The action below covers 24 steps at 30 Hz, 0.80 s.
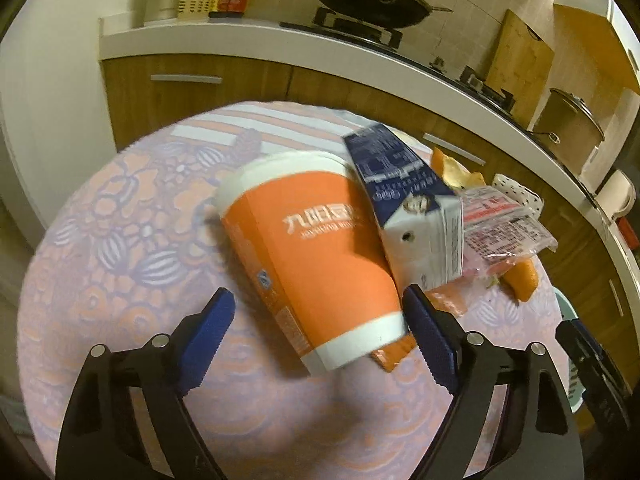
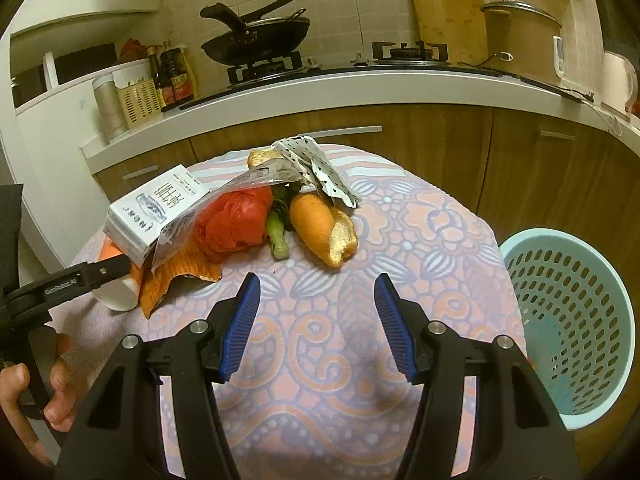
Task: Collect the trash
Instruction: 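Return to the table and grasp the orange soy-milk cup with the left gripper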
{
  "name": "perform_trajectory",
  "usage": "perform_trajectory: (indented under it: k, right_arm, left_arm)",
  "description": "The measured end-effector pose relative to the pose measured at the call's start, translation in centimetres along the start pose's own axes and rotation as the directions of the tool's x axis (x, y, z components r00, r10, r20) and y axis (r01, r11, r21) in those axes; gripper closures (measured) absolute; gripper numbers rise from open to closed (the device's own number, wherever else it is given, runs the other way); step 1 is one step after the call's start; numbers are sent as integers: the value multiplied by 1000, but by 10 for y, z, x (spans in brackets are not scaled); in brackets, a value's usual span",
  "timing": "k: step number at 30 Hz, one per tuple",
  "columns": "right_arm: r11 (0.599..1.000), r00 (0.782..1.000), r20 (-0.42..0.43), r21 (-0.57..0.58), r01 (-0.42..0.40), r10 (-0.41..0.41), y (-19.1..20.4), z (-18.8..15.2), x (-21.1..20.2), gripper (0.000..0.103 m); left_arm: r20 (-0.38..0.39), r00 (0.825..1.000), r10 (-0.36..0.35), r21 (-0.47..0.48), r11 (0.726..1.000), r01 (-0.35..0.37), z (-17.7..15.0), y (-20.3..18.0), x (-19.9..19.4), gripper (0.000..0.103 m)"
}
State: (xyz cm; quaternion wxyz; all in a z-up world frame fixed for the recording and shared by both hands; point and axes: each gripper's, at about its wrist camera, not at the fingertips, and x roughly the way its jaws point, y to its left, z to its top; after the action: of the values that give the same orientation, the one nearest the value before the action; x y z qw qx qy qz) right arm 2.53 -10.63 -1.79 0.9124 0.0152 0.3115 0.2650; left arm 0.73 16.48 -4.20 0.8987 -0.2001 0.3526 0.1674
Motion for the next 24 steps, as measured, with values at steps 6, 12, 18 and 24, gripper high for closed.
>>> perform_trajectory:
  k: [6, 12, 18, 24]
  right_arm:
    - [1000, 1000, -6, -3, 9, -9, 1, 1, 2, 47]
    - [1000, 1000, -11, -10, 18, -18, 2, 1, 4, 47]
    - [1000, 1000, -11, -24, 19, -19, 5, 0, 4, 47]
    - [996, 1000, -4, -85, -21, 21, 35, 10, -9, 47]
  left_arm:
    - [25, 999, 20, -7, 1000, -20, 5, 24, -11, 22]
    - [9, 1000, 4, 14, 1000, -4, 9, 28, -10, 21]
    - [-56, 998, -39, 23, 999, 41, 10, 21, 14, 28]
    - [-32, 997, -69, -6, 998, 69, 9, 35, 1, 48]
